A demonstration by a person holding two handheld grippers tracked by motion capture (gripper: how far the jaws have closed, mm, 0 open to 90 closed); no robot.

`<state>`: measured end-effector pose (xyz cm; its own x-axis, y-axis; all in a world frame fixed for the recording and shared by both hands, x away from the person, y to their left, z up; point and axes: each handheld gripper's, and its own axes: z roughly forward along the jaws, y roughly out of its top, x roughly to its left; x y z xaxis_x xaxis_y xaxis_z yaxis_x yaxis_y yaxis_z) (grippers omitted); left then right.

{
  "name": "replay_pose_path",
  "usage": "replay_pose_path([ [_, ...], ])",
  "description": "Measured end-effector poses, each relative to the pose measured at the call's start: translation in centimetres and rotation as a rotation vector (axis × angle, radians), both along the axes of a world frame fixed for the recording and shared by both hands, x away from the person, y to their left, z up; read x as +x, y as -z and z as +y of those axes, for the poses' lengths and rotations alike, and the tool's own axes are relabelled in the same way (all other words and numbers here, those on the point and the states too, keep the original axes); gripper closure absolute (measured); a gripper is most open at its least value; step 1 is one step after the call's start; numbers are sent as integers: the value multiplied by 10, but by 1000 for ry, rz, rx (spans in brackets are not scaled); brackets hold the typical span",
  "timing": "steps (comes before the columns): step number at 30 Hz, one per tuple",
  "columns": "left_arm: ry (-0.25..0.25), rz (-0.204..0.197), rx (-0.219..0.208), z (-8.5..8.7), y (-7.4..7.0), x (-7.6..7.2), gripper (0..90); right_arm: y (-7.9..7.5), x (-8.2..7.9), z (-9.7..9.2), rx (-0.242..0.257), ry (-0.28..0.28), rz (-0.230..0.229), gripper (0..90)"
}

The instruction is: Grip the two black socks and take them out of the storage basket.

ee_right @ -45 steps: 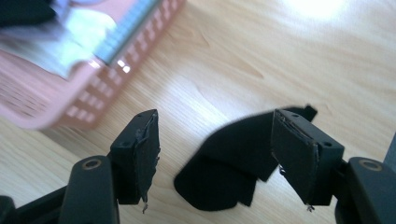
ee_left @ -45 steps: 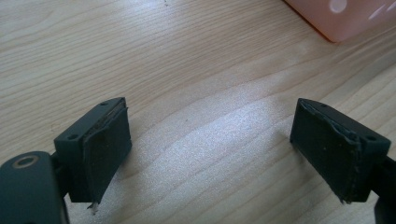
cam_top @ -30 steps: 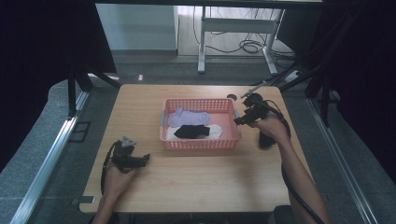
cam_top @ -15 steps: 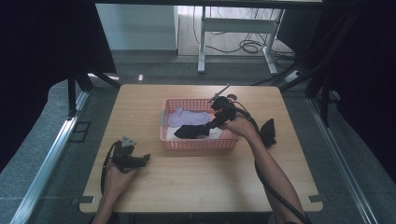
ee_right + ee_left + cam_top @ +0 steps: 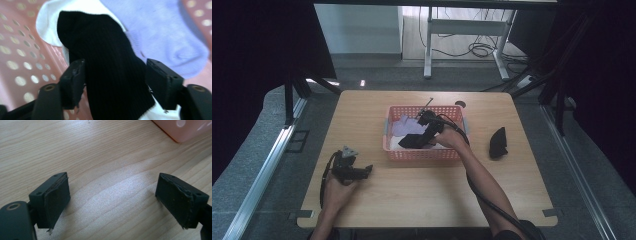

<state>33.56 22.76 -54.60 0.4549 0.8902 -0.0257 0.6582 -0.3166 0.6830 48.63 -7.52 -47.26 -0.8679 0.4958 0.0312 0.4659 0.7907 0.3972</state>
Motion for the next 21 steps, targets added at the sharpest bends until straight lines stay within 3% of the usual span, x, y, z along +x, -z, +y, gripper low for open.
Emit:
replay_pose_path([
  [4, 0, 0, 0, 0, 0, 0, 119, 8, 0, 7, -48, -10, 12, 561],
  [6, 0, 0, 0, 0, 0, 0, 119, 9, 0, 8, -48, -2, 44, 692],
  [8, 1, 0, 0, 0, 0, 0, 119, 8, -1, 8, -39, -2, 44, 802],
  [11, 1, 0, 0, 0, 0, 0, 119, 4, -2, 7, -33, 1, 46, 832],
  [13, -3, -3, -5, 0, 0, 0, 119, -5, -2, 2, 9, -1, 29, 838],
  [21, -1, 0, -3, 0, 0, 0, 119, -45, -4, -10, 75, 20, -32, 838],
])
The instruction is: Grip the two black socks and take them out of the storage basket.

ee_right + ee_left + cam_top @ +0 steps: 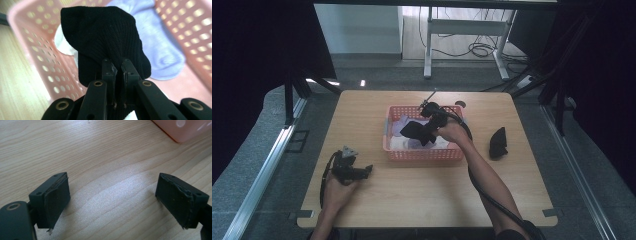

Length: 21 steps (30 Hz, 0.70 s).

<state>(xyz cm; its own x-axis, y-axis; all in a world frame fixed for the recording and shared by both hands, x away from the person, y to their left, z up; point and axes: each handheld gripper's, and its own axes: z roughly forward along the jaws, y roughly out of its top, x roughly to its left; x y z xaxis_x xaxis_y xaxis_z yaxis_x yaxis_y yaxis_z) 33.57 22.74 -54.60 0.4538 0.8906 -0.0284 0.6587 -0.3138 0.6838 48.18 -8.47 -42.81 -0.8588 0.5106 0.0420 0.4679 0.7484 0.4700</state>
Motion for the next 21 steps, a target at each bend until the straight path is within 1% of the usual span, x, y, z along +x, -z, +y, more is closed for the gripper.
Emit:
replay_pose_path([
  [4, -3, -1, -2, 0, 0, 0, 119, -21, -2, -6, 14, 8, -38, 838],
  [10, -1, -1, 2, 0, 0, 0, 119, -45, -3, -14, 29, 24, -73, 838],
  [15, -1, -2, 2, 0, 0, 0, 119, -57, -4, -20, 32, 35, -95, 838],
  [21, -2, -1, 1, 0, 0, 0, 119, -63, -5, -30, 25, 50, -107, 838],
])
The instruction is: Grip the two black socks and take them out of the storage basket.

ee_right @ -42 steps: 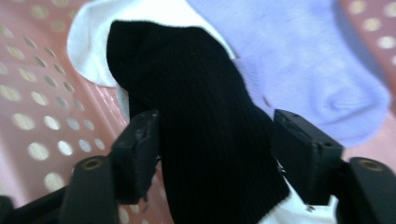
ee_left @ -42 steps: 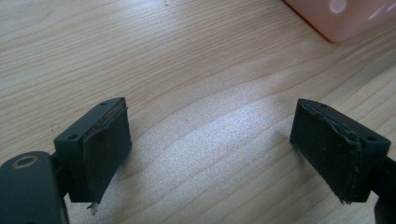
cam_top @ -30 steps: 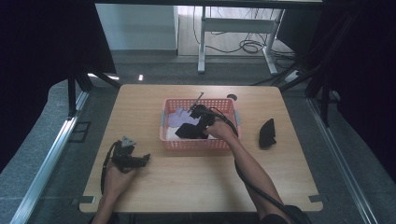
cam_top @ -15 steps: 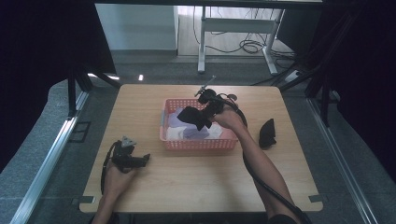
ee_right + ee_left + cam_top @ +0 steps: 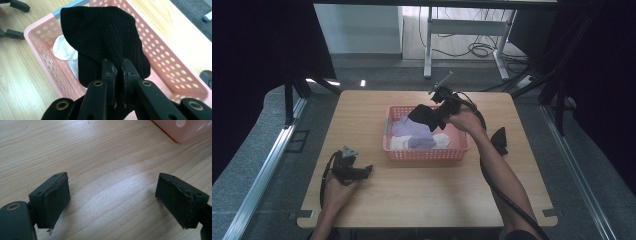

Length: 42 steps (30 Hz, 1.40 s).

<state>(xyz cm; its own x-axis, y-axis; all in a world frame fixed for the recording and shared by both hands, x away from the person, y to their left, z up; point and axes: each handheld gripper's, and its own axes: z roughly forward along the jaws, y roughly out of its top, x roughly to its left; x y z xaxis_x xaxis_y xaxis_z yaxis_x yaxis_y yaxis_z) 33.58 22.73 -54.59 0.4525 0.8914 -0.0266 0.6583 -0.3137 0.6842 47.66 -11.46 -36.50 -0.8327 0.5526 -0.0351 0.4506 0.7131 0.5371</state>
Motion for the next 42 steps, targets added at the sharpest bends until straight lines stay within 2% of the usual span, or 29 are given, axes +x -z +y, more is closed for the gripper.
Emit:
replay_pose_path([
  [12, 0, -1, 0, 0, 0, 0, 119, -7, -2, -36, 1, 68, -21, 838],
  [13, 0, -1, 0, 0, 0, 0, 119, -8, -2, -45, 2, 88, -23, 837],
  [18, 0, -2, 0, 0, 0, 0, 119, -10, -4, -61, 2, 121, -28, 837],
  [22, 0, -2, 0, 0, 0, 0, 119, -12, -6, -82, 2, 155, -37, 837],
  [42, 1, 0, -1, 0, 0, 0, 119, -4, -17, -166, -9, 321, -41, 837],
])
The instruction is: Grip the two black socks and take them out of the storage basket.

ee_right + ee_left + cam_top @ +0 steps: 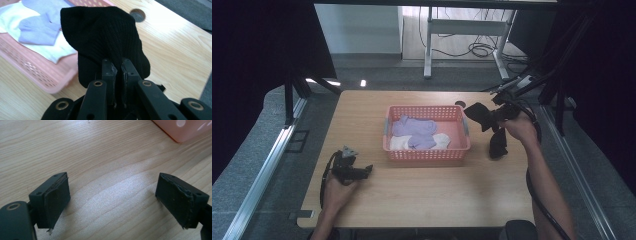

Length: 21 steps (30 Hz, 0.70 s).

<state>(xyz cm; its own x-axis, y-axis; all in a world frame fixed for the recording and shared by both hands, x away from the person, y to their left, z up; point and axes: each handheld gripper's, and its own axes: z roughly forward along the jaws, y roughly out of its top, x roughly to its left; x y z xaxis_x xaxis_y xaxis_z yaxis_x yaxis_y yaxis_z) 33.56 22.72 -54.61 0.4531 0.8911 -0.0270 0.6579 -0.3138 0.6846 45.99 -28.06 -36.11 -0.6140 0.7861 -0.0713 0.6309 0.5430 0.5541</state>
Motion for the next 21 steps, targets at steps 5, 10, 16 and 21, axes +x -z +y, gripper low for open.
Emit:
replay_pose_path([
  [5, 0, 0, 0, 0, 0, 0, 119, 1, -3, -14, -5, 31, -2, 836],
  [10, -1, 0, 0, 0, 0, 0, 119, 1, -7, -35, -11, 82, 2, 837],
  [16, -1, 0, 0, 0, 0, 0, 120, 1, -12, -52, -17, 118, 2, 837],
  [21, -1, 0, 0, 0, 0, 0, 120, 4, -14, -62, -18, 144, -1, 836],
])
